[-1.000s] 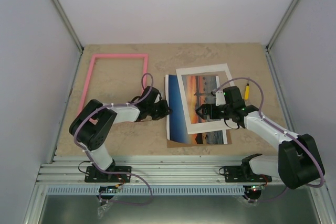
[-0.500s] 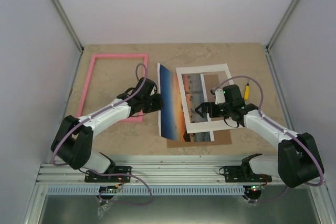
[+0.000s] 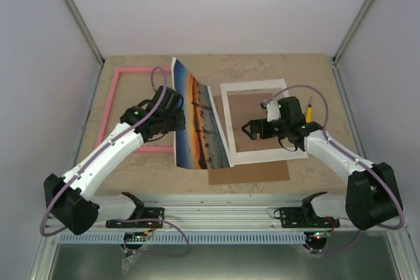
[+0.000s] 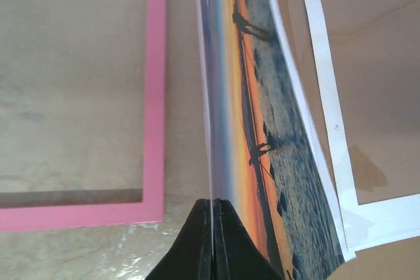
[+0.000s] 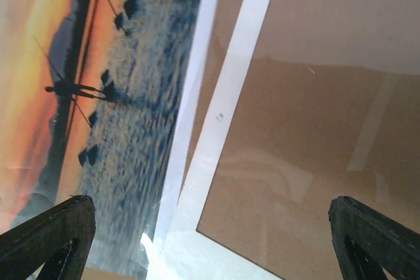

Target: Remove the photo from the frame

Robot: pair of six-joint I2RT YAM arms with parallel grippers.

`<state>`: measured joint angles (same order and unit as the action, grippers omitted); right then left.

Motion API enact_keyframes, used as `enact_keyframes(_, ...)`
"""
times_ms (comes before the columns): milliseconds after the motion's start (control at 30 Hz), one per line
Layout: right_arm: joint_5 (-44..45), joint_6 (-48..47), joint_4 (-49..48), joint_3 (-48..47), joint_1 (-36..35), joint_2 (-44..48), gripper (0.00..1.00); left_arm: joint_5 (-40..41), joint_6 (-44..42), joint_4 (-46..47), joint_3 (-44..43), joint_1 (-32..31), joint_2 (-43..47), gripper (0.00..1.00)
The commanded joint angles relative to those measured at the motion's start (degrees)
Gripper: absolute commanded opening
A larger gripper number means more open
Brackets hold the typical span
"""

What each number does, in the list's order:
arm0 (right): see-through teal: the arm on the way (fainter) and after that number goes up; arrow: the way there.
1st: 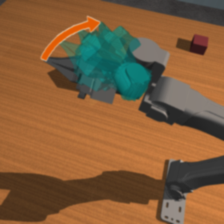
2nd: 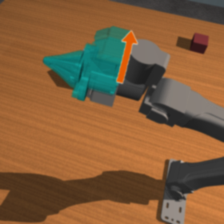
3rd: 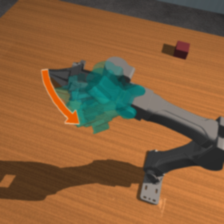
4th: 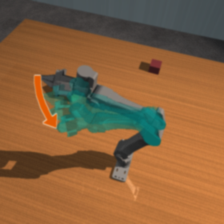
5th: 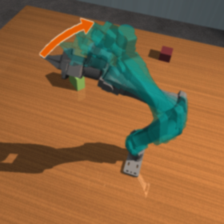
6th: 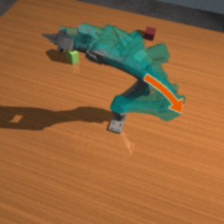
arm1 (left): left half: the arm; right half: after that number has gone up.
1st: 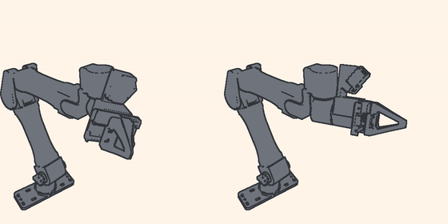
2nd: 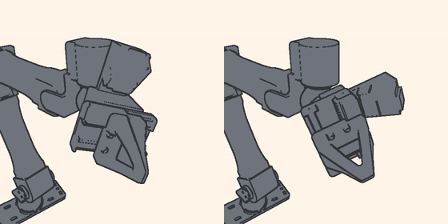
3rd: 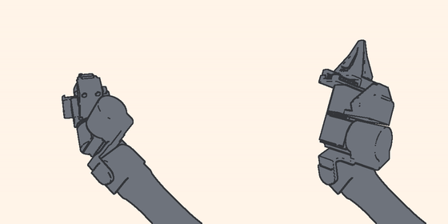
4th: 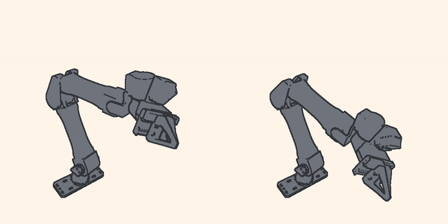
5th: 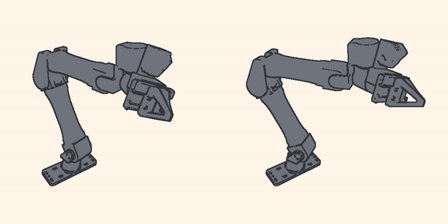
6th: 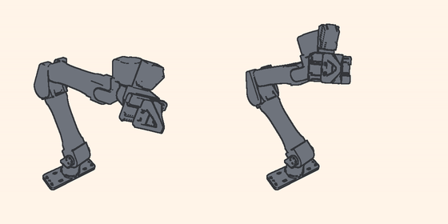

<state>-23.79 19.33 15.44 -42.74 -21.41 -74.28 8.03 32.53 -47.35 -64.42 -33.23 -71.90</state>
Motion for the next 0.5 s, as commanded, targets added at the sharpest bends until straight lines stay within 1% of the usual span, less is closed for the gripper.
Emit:
enact_keyframes(0,-0.92,-2.88,1.17,-3.31,-0.21,-0.12,0.98,7.17,-4.25,-8.89,-5.80,0.23,2.17,0.00)
enact_keyframes(100,-0.94,-3.95,1.50,-4.98,-0.21,0.22,0.98,9.38,-7.06,-11.46,-9.74,0.27,2.29,0.00)
enact_keyframes(200,-0.91,-5.36,1.72,-6.35,-0.21,1.02,0.98,9.28,-11.17,-12.71,-13.46,0.25,1.99,0.00)
enact_keyframes(367,-0.86,-8.64,2.31,-9.16,-0.21,3.42,0.98,7.21,-17.64,-13.51,-19.87,0.19,-0.43,0.00)
enact_keyframes(467,-0.61,-11.88,1.64,-10.31,-0.23,6.57,0.98,3.38,-20.75,-13.34,-23.97,0.01,-2.35,0.00)
